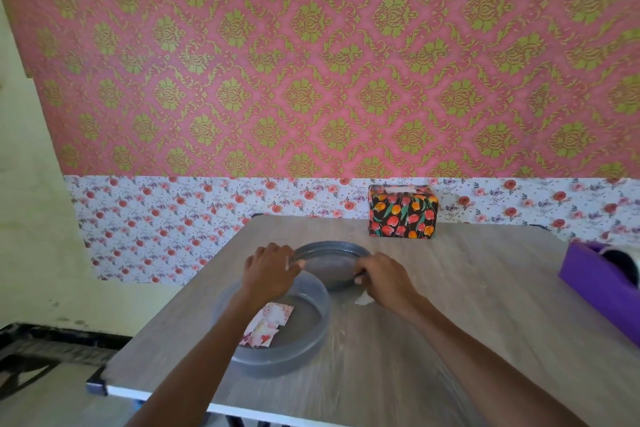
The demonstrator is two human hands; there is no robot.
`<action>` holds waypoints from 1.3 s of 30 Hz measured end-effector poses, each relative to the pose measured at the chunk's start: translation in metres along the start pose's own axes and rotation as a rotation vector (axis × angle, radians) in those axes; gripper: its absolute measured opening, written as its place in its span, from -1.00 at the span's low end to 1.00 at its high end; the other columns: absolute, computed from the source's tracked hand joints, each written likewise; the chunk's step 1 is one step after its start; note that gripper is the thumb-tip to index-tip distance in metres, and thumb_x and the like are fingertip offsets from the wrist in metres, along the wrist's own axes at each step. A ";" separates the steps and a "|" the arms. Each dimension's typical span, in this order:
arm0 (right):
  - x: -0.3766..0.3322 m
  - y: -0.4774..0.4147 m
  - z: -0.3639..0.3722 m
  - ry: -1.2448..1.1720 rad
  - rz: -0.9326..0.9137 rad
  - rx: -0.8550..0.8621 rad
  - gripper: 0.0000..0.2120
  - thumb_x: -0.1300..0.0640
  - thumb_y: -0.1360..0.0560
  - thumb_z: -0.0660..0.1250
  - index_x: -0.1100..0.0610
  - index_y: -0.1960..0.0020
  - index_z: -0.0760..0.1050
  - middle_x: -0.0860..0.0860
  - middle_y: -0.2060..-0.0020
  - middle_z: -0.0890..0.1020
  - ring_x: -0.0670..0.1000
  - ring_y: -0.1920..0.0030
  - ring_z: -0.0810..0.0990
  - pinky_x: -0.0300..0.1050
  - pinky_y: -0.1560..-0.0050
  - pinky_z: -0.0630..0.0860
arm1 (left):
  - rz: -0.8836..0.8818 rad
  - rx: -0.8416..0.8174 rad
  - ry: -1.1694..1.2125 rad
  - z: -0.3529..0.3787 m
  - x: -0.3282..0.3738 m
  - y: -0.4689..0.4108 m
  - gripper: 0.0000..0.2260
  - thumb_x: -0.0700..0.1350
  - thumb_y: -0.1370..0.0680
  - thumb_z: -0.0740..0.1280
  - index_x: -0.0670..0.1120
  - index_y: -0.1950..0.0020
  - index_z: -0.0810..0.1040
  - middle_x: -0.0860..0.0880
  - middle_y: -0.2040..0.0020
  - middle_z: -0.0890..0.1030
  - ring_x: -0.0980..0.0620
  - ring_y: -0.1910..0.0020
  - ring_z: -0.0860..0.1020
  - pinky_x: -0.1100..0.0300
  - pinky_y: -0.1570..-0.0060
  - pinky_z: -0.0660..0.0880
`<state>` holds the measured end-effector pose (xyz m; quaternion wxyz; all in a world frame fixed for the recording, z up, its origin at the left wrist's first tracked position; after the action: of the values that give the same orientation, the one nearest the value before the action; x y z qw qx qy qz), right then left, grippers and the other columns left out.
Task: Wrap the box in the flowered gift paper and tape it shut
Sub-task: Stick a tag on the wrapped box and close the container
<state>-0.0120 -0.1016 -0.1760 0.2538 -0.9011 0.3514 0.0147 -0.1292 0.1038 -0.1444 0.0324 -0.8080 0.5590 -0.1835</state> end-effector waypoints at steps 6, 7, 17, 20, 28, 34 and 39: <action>-0.003 -0.021 -0.029 -0.374 0.200 0.350 -0.94 0.20 -0.61 0.25 0.12 0.04 0.42 -0.05 0.18 0.55 -0.07 0.19 0.56 -0.37 0.37 0.34 | -0.151 0.029 -0.153 -0.008 -0.044 0.014 -0.74 0.05 -0.63 0.21 0.06 -0.29 0.52 -0.03 -0.22 0.53 -0.06 -0.19 0.53 0.02 -0.18 0.50; -0.006 -0.023 -0.032 -0.450 0.228 0.369 -0.92 0.23 -0.62 0.24 0.12 0.06 0.39 -0.03 0.20 0.54 -0.07 0.20 0.54 -0.38 0.40 0.36 | -0.158 0.025 -0.140 -0.006 -0.047 0.015 -0.78 0.00 -0.62 0.23 0.06 -0.23 0.56 -0.02 -0.16 0.58 -0.03 -0.10 0.58 0.10 -0.10 0.53; -0.035 -0.026 -0.024 -0.200 -0.086 0.207 -0.95 0.21 -0.61 0.26 0.08 -0.03 0.45 -0.15 0.15 0.54 -0.15 0.18 0.54 -0.47 0.32 0.30 | -0.246 0.110 -0.136 -0.003 -0.043 0.003 -0.80 -0.09 -0.60 0.28 -0.02 -0.15 0.65 -0.03 0.00 0.68 -0.03 0.07 0.65 0.22 0.17 0.50; -0.036 -0.028 -0.043 -0.430 0.128 0.440 -0.92 0.24 -0.64 0.17 0.14 -0.03 0.43 -0.08 0.23 0.53 -0.11 0.28 0.50 -0.36 0.47 0.36 | -0.298 0.157 -0.117 -0.005 -0.049 0.000 -0.80 -0.09 -0.59 0.28 -0.03 -0.08 0.69 -0.02 0.10 0.69 -0.01 0.18 0.65 0.19 0.17 0.59; -0.031 -0.035 -0.059 -0.955 0.676 0.622 -0.70 0.30 -0.65 0.04 0.10 -0.30 0.39 0.05 -0.04 0.54 0.05 0.02 0.55 -0.22 0.27 0.44 | -0.424 0.045 0.081 -0.003 -0.063 -0.008 -0.80 -0.05 -0.57 0.25 0.00 -0.03 0.66 -0.01 0.01 0.67 -0.01 0.12 0.61 0.17 0.07 0.57; -0.025 -0.031 0.003 -1.118 0.981 -0.011 -0.67 0.05 -0.57 0.18 0.24 -0.18 0.53 0.16 -0.02 0.63 0.17 -0.01 0.61 -0.04 0.04 0.54 | -0.463 -0.081 1.065 -0.006 -0.048 0.001 -0.65 0.11 -0.66 0.15 -0.11 -0.21 0.54 -0.09 -0.15 0.57 -0.12 -0.18 0.51 -0.04 -0.26 0.39; -0.050 -0.017 0.002 -0.892 0.778 -0.155 -0.66 -0.05 -0.49 0.40 0.20 -0.09 0.51 0.09 -0.03 0.60 0.09 -0.02 0.57 -0.05 0.03 0.49 | -0.314 -0.155 0.870 -0.005 -0.040 0.001 -0.75 0.04 -0.60 0.31 -0.11 0.01 0.67 -0.14 0.03 0.67 -0.10 0.00 0.63 -0.05 -0.17 0.56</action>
<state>-0.0386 -0.0592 -0.1596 0.2866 -0.6289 0.5128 0.5093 -0.1445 0.1406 -0.1502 -0.2938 -0.7308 0.4035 -0.4656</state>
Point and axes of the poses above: each hand's wrist, its own y-axis away from the middle knuckle, its own z-axis out of the palm, x = y × z, the point moved 3 cm from there along -y, towards the middle knuckle
